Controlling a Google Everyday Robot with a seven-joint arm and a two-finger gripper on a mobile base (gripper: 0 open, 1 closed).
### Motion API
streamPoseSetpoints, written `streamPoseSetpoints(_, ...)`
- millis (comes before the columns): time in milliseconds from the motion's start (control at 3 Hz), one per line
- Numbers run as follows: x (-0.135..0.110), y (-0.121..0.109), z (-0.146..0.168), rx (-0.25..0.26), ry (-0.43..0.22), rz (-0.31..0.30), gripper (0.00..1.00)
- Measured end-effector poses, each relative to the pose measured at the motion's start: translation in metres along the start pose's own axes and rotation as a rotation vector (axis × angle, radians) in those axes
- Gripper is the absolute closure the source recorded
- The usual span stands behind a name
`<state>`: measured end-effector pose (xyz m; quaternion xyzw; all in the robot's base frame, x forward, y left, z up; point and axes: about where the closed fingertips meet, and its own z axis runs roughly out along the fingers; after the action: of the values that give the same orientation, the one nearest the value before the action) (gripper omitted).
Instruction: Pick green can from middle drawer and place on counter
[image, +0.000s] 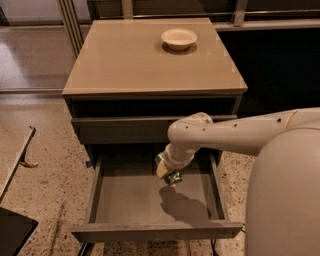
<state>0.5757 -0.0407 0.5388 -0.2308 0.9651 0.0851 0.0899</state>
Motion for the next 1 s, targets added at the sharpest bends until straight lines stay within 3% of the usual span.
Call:
streamPoseSetpoints(667,-0.009,-0.024,-0.124,0.052,-0.081,-0.254,1.00)
streamPoseSetpoints(1000,-0.029,-0.036,-0.178,0.119,-0.145,-0.362,1.00)
